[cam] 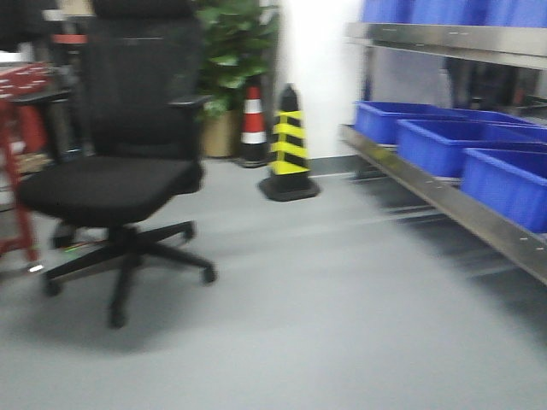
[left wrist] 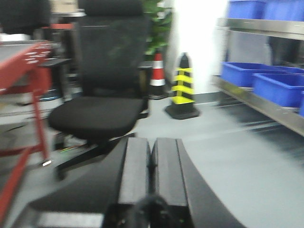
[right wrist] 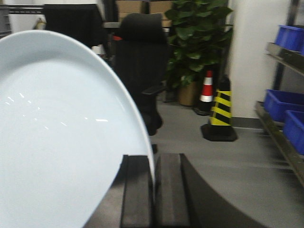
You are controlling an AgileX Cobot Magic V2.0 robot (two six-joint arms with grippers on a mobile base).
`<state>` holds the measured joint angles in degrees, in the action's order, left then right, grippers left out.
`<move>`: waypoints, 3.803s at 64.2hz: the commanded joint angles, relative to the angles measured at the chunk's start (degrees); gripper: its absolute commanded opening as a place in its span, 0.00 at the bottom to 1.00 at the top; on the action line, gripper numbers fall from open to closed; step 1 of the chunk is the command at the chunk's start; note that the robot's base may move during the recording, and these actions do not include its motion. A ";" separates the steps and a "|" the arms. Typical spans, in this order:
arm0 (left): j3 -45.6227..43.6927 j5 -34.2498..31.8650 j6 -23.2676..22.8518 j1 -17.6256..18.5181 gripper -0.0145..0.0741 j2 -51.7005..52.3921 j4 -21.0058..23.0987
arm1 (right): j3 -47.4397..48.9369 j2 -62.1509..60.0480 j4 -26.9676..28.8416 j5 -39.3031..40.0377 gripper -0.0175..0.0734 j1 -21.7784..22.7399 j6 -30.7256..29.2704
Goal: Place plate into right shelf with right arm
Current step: 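Drive up to the steel shelf rack with blue bins, then lower the held plate into the blue bin with the right gripper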
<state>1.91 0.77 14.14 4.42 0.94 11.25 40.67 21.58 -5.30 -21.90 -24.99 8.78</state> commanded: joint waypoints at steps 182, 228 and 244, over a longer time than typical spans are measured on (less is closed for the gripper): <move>0.53 -5.09 -0.14 -0.10 0.11 0.67 0.12 | 1.51 0.83 -0.66 5.61 0.25 0.03 -0.24; 0.53 -5.09 -0.14 -0.10 0.11 0.67 0.12 | 9.91 8.40 -0.36 13.39 0.25 0.03 -0.19; 0.53 -5.09 -0.14 -0.10 0.11 0.67 0.12 | 25.57 24.77 -1.78 7.85 0.25 0.03 -0.19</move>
<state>1.91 0.77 14.14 4.42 0.94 11.25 60.27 41.14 -5.73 -17.02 -24.99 8.78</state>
